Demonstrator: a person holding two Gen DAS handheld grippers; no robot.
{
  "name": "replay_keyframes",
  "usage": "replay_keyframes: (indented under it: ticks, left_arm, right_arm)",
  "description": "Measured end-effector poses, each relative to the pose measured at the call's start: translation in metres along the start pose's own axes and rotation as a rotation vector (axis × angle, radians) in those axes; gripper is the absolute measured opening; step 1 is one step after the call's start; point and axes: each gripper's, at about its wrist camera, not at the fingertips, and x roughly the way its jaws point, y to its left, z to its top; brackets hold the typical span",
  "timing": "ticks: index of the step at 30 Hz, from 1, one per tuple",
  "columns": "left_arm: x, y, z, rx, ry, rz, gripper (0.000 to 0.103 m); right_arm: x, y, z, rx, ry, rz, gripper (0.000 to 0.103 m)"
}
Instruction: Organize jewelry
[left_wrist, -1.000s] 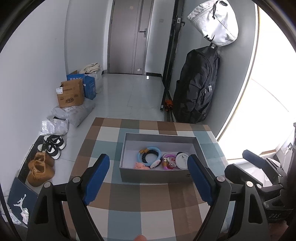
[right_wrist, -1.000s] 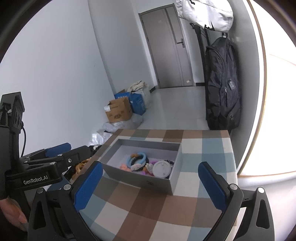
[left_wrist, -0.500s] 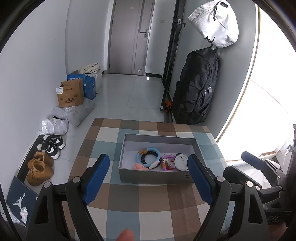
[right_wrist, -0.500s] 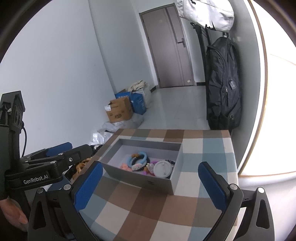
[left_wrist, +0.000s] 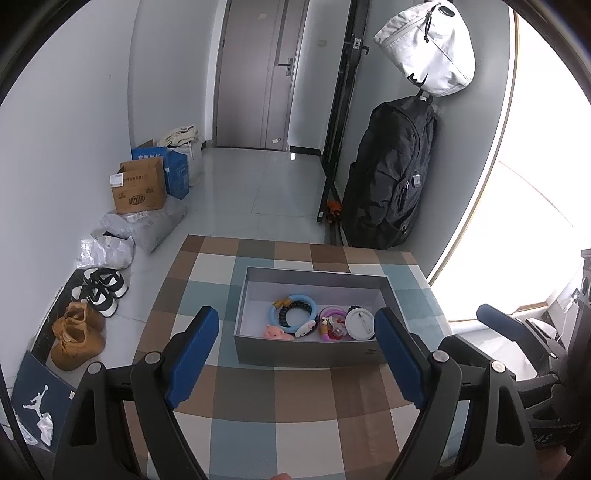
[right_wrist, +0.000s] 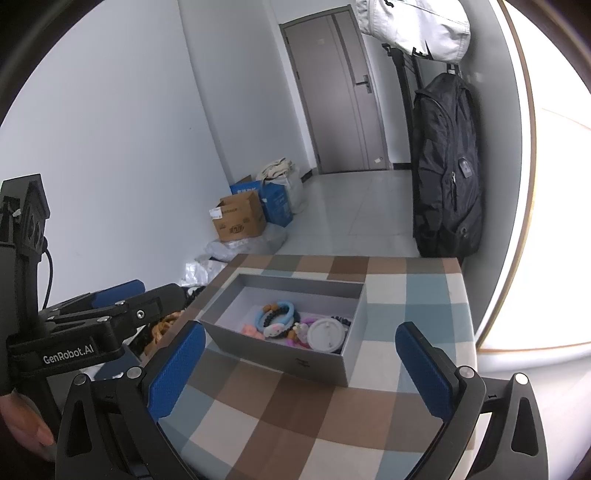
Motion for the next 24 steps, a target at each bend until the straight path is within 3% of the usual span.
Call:
replay_keyframes:
  ticks: [24]
  left_arm:
    - [-0.0018, -0.0012, -0.0005, 0.009, -0.013, -0.003, 0.083]
  right_arm:
    - [0.0037, 0.0004, -0.0007, -0.001, 0.018, -0.002, 0.103]
